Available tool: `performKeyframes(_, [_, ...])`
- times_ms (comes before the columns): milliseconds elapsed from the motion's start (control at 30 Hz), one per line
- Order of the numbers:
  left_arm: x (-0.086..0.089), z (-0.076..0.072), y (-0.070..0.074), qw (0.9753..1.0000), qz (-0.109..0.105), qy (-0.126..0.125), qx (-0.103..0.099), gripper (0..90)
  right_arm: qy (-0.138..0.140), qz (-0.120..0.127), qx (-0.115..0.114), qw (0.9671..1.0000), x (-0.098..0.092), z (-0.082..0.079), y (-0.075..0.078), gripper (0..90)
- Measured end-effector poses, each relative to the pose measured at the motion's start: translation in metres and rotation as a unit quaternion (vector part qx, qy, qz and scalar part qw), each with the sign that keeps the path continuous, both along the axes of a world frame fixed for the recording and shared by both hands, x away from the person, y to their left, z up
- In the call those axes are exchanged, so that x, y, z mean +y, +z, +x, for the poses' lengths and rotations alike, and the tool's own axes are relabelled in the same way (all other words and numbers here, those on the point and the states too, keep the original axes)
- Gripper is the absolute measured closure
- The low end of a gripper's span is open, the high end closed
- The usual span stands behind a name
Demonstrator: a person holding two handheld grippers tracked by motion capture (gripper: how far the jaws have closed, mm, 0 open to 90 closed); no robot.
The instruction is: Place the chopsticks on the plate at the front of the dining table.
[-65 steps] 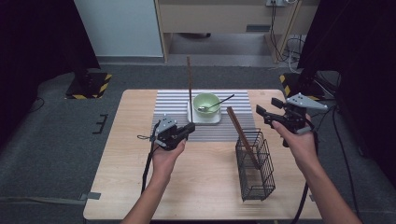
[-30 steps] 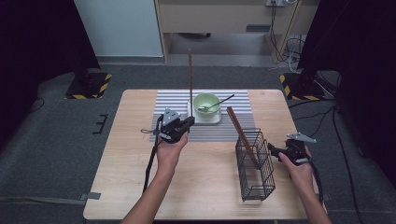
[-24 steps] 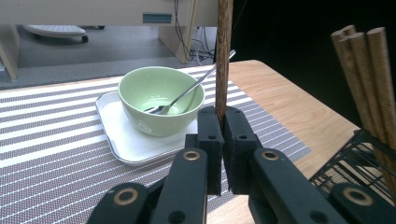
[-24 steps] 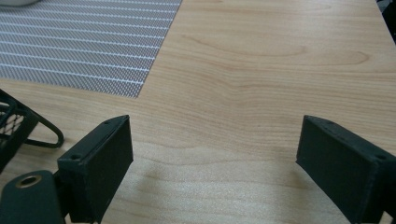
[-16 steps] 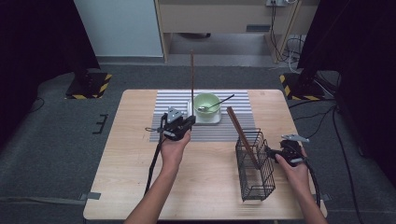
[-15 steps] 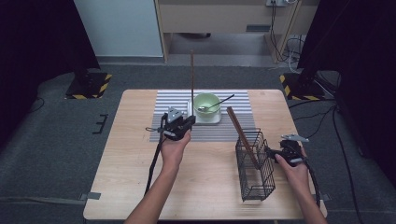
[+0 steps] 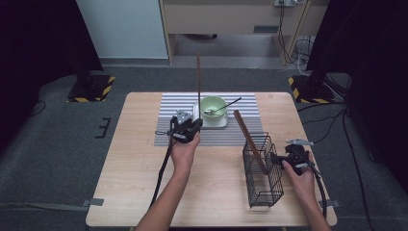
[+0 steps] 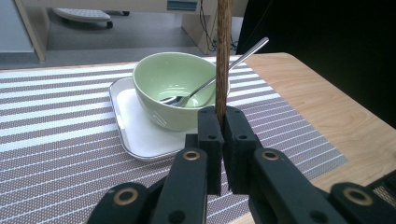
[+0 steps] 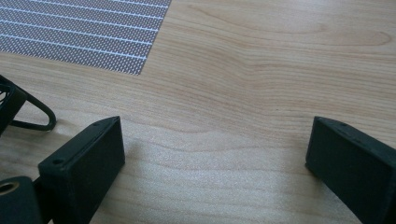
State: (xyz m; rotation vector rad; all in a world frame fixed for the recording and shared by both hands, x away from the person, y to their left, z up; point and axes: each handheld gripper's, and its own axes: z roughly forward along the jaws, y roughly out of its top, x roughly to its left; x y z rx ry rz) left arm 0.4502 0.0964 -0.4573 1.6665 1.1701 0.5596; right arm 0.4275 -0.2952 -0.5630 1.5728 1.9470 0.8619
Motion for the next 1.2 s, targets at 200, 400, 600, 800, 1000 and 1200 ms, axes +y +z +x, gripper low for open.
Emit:
performKeyframes(200, [-0.006,0.004,-0.005,0.9996,0.024,0.013,-0.003,86.4,-0.004,-0.001,0.001,1.0000,0.001,0.000,0.000,3.7])
performKeyframes(400, [-0.006,0.006,-0.014,0.9993,0.021,0.030,0.006,86.3,-0.005,0.000,0.001,1.0000,0.001,0.000,0.000,3.7])
performKeyframes(600, [-0.007,0.008,-0.022,0.9988,0.028,0.038,0.012,86.3,-0.008,0.000,0.002,1.0000,0.002,-0.001,0.000,3.6])
performKeyframes(800, [-0.010,0.010,-0.034,0.9982,0.035,0.043,0.025,86.3,-0.009,0.000,0.002,1.0000,0.002,-0.001,0.000,3.6])
performKeyframes(1000, [-0.008,0.011,-0.044,0.9975,0.038,0.048,0.036,86.3,-0.010,0.000,0.002,0.9999,0.002,-0.001,0.000,3.6])
performKeyframes(1200, [-0.005,0.012,-0.052,0.9967,0.045,0.050,0.047,86.3,-0.011,0.000,0.002,0.9999,0.002,-0.001,0.000,3.5])
